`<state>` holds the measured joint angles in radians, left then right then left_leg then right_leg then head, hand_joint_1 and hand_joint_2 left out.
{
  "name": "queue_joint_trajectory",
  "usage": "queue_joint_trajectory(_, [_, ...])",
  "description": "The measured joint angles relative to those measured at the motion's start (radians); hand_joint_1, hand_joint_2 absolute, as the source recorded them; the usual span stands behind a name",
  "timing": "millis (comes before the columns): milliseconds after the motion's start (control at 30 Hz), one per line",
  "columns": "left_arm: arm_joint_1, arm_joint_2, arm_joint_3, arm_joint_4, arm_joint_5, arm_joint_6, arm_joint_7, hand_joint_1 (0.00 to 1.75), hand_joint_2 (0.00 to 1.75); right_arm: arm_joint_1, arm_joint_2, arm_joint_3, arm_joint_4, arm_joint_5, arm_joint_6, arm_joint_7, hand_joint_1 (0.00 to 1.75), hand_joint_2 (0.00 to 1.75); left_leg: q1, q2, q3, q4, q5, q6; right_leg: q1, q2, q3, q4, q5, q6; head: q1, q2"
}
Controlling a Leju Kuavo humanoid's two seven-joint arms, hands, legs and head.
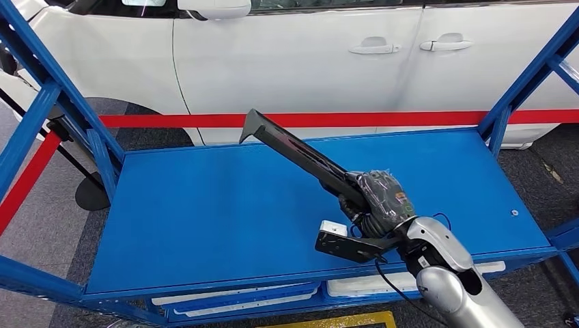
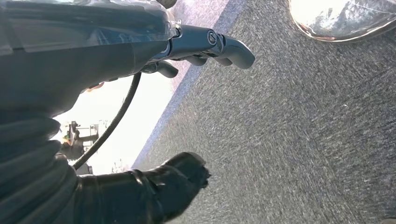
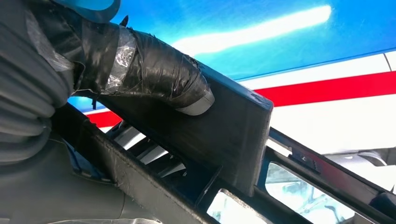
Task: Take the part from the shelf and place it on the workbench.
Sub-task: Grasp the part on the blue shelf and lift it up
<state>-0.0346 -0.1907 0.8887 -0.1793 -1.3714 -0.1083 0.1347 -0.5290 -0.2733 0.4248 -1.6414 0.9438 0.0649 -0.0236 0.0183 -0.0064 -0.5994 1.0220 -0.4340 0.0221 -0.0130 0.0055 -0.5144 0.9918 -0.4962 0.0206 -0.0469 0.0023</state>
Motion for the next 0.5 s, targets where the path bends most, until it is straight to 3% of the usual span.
queue_joint_trajectory(433, [0.000, 0.000, 0.001, 0.000, -0.001, 0.000, 0.001, 0.00, 1.75, 0.002, -0.008, -0.002, -0.017, -0.004, -0.004, -0.004, 1.75, 1.75, 0.000, 0.000, 0.000, 0.000, 0.000, 0.000, 0.000, 0.000, -0.001, 0.000, 0.000, 0.000, 0.000, 0.000])
queue_joint_trajectory(500, [-0.001, 0.001, 0.001, 0.000, -0.006, -0.002, 0.007, 0.00, 1.75, 0.002, -0.010, -0.002, -0.022, -0.010, -0.014, -0.011, 1.75, 1.75, -0.003, -0.001, 0.000, 0.002, 0.000, 0.007, -0.004, 0.000, 0.002, -0.006, 0.004, 0.008, 0.000, 0.000])
